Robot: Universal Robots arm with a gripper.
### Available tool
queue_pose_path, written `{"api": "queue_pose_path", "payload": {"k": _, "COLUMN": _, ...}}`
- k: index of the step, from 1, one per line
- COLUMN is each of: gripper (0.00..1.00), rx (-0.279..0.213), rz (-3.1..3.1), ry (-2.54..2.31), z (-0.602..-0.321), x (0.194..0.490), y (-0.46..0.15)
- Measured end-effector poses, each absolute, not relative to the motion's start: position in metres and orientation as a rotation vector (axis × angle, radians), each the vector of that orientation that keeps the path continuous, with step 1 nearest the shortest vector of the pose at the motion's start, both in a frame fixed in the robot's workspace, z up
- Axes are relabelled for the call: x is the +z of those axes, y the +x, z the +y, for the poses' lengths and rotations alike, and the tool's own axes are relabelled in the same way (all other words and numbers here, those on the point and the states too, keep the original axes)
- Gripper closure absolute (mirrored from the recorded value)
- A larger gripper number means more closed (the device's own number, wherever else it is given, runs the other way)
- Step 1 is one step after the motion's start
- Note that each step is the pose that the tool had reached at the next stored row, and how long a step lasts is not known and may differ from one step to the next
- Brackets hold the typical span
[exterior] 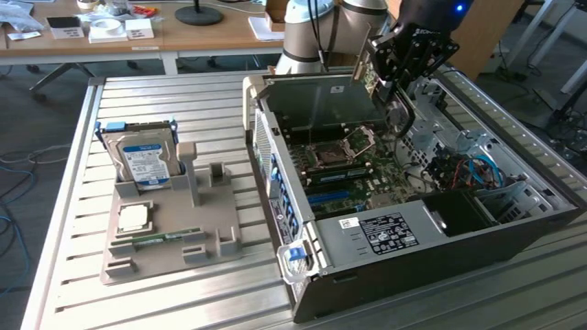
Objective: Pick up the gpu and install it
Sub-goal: 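Pick up the gpu and move the gpu toward the slot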
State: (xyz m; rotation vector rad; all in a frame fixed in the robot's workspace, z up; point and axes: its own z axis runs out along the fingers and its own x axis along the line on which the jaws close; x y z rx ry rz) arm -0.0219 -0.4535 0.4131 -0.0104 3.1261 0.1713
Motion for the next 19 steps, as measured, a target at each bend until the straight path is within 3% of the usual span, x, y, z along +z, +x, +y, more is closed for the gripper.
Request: {"api": "queue_pose_path", "payload": {"k": 19, "gripper": 0.73, "rx": 0.172, "rz": 3.126, "ry": -0.01, "z": -0.454, "x": 0.413, "y": 0.005}}
